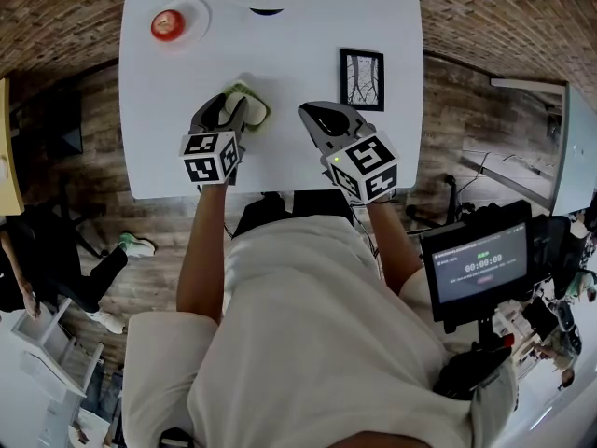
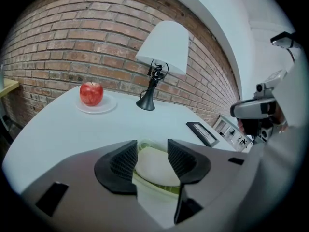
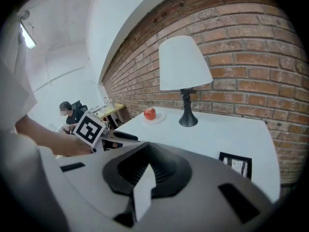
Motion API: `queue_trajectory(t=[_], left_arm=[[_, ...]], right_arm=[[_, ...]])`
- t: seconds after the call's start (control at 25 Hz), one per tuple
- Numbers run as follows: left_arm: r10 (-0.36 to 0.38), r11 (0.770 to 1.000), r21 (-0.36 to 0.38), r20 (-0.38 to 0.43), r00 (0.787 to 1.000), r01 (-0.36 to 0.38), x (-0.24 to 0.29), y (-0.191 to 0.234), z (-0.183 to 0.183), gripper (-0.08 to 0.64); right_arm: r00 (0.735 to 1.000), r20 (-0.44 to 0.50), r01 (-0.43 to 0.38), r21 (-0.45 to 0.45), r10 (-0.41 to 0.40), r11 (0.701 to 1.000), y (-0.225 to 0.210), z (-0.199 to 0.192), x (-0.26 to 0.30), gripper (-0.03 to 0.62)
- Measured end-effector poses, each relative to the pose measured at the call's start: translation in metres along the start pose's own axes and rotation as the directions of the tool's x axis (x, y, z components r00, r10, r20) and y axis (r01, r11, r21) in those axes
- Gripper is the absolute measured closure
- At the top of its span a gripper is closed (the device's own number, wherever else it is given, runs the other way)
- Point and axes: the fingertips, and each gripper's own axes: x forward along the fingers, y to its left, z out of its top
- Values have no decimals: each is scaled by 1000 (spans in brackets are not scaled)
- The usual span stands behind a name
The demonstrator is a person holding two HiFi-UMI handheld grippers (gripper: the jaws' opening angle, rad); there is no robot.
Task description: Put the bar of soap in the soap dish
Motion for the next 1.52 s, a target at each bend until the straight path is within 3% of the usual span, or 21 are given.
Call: queue_trajectory(t=[0.52,0.88,1.52], left_arm=[[-39,999,13,79,996,38,-31,-14,39,402],[-49,994,103,135,990,35,-66,-28,62,516],[-66,966,259,271,960,-6,-135,-51,115,552]], right_arm=[[997,75,30,-22,-28,999,5,33,-15,589],[986,157,64,-76,-51,995,21,64,-34,589],[953,295,113,-152,-64,982,52,117,-72,589]])
